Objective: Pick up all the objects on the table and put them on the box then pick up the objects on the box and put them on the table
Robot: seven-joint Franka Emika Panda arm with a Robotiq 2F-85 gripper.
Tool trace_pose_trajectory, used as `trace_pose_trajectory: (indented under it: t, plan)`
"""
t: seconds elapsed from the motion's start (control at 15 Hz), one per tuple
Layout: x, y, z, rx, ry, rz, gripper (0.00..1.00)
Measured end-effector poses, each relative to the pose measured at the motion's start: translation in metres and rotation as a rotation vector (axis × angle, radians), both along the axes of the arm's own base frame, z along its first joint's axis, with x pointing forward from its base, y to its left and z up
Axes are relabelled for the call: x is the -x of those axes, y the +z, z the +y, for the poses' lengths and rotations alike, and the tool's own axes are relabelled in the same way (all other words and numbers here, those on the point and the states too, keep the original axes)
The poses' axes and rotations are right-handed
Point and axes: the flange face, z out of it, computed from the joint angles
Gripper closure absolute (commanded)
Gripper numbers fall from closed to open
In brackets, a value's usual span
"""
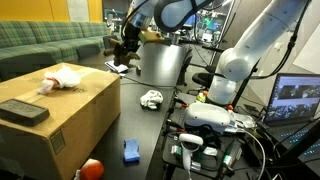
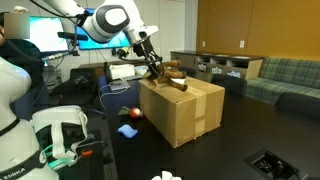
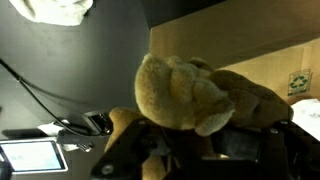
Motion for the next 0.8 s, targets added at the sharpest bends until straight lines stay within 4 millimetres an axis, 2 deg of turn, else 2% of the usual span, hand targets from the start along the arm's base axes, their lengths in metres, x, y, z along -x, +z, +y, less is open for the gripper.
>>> trace_pose_trajectory:
  t: [0.2,0.4,0.8]
  plan:
    - [-0.024,-0.002,0.015,0.009,-0.007,-0.003,1.00]
    - [-0.056,-0.015,0.027,0.017,-0.006,0.010,1.00]
    - [-0.119,-0.064,0.038,0.013,0.004,0.069,1.00]
